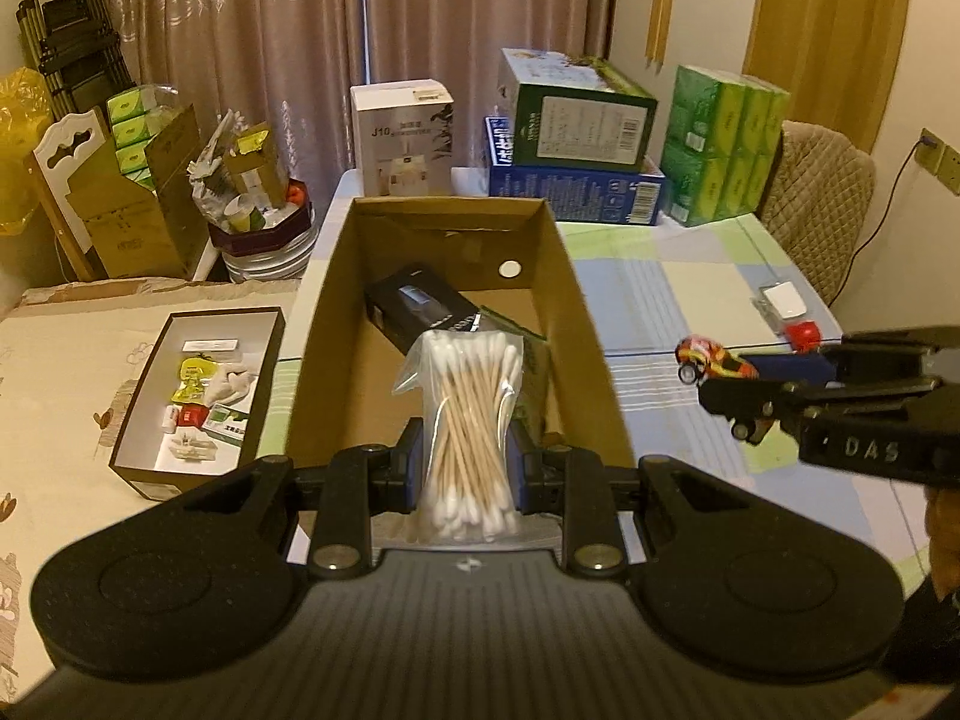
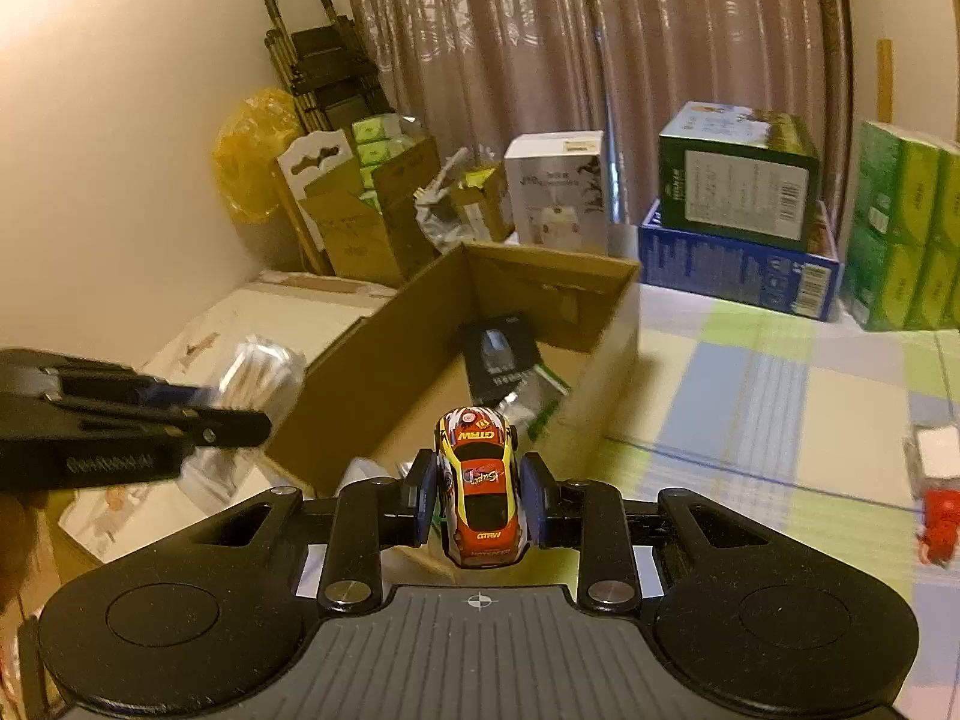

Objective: Organize objects
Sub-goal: 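Carry the cotton swab bag and toy car over the cardboard box, then lower the swab bag into the box and open the left tool while the right tool lowers the car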

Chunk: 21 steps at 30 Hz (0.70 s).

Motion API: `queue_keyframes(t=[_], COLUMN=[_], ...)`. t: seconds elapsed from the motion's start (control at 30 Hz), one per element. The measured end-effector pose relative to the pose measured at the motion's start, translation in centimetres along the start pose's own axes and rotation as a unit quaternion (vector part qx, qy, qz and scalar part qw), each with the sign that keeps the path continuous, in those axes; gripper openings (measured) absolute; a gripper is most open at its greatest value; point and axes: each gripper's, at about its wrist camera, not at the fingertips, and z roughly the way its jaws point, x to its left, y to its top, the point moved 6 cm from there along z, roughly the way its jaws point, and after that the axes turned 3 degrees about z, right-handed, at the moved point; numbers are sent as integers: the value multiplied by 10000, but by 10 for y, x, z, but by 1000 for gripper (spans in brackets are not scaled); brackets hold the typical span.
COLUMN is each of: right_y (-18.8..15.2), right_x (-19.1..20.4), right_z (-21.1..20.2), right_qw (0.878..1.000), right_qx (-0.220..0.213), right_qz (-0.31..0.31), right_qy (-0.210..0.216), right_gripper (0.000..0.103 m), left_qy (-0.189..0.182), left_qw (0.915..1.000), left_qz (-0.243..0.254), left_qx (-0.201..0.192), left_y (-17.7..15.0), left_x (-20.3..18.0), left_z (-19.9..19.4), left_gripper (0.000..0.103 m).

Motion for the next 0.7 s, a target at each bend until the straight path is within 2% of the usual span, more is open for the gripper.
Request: queue_keyframes(t=[0.4, 0.7], right_y=[18, 21], right_x=[4, -5], right_z=[44, 56], right_qw=[9993, 9987], right_qx=[216, 254], right_qz=[198, 401], right_qy=[214, 189], right_gripper=[26, 26], left_qy=[43, 80], left_qw=[9995, 9993], left_qz=[205, 206], left_qx=[256, 289], left_y=[17, 33], left_x=[21, 34], left_z=[42, 63], left_gripper=[23, 25])
